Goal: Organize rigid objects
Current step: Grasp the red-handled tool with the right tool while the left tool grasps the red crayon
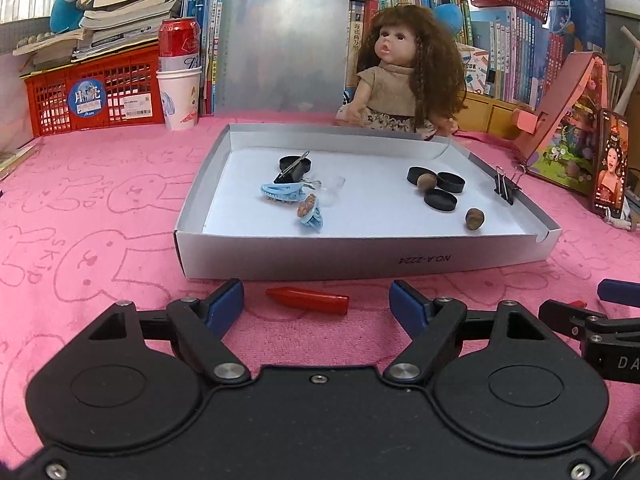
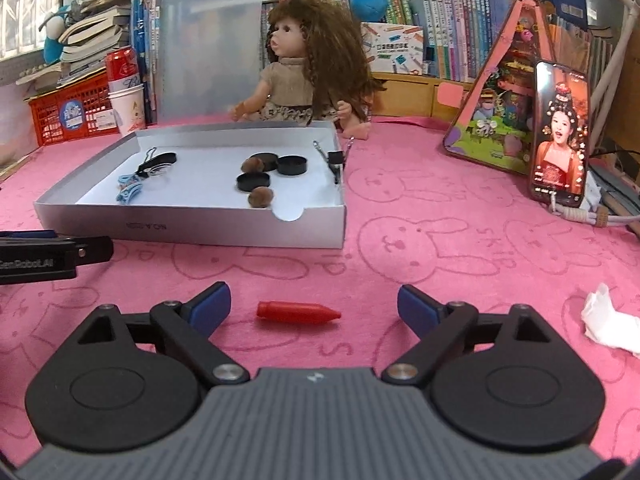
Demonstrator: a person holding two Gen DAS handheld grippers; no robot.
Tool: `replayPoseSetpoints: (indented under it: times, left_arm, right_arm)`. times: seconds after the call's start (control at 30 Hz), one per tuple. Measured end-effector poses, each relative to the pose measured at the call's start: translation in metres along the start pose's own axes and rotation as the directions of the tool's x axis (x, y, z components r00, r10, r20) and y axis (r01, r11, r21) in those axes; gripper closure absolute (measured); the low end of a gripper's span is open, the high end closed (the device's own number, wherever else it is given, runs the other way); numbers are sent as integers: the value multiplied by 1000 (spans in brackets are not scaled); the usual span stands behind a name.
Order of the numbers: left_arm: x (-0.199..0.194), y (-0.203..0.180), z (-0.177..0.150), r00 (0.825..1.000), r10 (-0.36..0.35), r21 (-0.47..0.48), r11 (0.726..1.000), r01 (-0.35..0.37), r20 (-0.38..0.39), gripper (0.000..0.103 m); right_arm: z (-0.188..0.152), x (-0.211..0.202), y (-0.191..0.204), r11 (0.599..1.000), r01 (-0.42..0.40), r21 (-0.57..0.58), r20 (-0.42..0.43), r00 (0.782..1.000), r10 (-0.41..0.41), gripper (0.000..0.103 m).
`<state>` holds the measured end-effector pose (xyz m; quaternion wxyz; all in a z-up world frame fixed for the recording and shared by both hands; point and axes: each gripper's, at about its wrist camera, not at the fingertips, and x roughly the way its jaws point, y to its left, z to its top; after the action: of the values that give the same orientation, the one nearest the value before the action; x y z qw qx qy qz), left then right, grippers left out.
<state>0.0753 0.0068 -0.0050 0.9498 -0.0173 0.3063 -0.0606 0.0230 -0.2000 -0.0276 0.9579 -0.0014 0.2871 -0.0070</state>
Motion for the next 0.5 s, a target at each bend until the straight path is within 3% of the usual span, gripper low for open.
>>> replayPoseSetpoints:
  times: [0.17, 0.23, 0.3, 0.4, 0.5]
  left_arm:
    - [-2, -2, -2, 1000, 21, 10, 1000, -22, 6, 39]
    - [-4, -1, -2, 999, 39, 13, 999, -40, 10, 53]
    - [-5, 0, -2, 999, 52, 13, 999, -52, 14, 61]
    - [-7, 2, -2, 999, 46, 8, 999, -47, 14, 61]
    - [-10, 0, -1, 999, 39, 18, 999, -40, 19, 61]
  right_arm:
    - [-2, 0, 3, 1000, 2, -5, -5, 1000, -2, 24]
    - [-2, -1, 2, 1000, 7, 6, -1, 1000, -7, 34]
    - [-1, -1, 1, 1000, 15, 13, 2, 1000, -15, 41]
    - [0, -2, 0, 999, 28, 19, 4, 1000, -28, 54]
    - [2, -2, -2, 999, 20, 33, 2, 1000, -20, 54]
